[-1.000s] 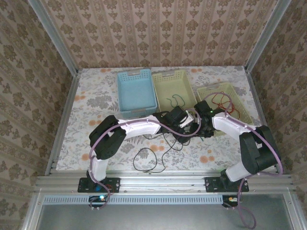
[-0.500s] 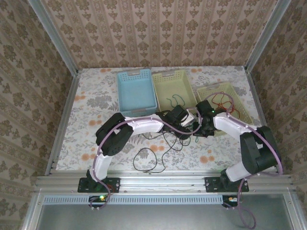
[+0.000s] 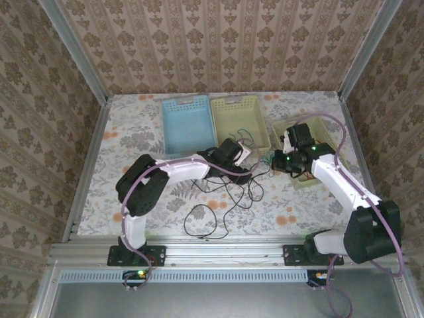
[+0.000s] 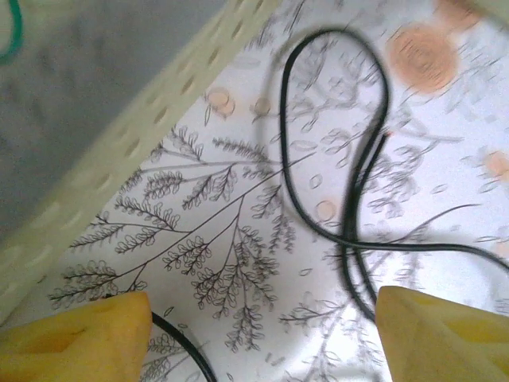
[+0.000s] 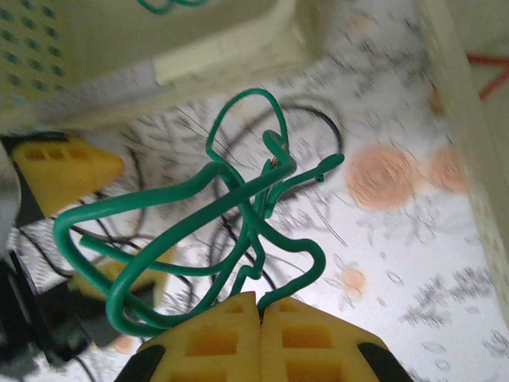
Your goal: Untangle the cables
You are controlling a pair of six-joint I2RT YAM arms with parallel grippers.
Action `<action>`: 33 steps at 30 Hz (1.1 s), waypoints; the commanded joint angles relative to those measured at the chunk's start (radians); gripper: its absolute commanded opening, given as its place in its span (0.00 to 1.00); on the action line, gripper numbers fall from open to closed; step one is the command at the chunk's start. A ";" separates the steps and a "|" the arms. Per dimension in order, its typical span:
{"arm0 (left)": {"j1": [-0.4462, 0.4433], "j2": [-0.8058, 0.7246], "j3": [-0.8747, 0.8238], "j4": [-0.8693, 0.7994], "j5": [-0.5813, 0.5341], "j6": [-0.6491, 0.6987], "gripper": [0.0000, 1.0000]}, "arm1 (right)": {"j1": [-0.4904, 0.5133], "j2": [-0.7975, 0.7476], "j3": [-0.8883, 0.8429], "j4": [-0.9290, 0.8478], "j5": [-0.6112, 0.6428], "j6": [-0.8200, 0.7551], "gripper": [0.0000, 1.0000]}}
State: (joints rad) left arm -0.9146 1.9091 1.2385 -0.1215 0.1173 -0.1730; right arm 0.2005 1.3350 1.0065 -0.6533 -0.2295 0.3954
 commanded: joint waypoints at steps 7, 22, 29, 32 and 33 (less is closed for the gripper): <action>0.003 -0.197 -0.097 0.128 0.154 -0.050 0.79 | -0.003 0.009 0.057 0.010 -0.150 0.017 0.00; 0.059 -0.173 -0.063 0.290 0.357 -0.132 0.70 | -0.003 -0.074 -0.035 0.045 -0.346 0.064 0.00; 0.059 -0.133 -0.037 0.307 0.377 -0.159 0.51 | -0.003 -0.084 -0.042 0.069 -0.363 0.083 0.00; 0.057 -0.115 -0.033 0.318 0.381 -0.174 0.43 | -0.004 -0.086 -0.040 0.080 -0.362 0.092 0.00; 0.057 -0.111 -0.033 0.322 0.378 -0.180 0.38 | -0.007 -0.086 -0.039 0.081 -0.360 0.093 0.00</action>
State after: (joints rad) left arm -0.8604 1.7786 1.1759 0.1707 0.4706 -0.3252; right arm 0.1997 1.2724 0.9703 -0.5983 -0.5552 0.4690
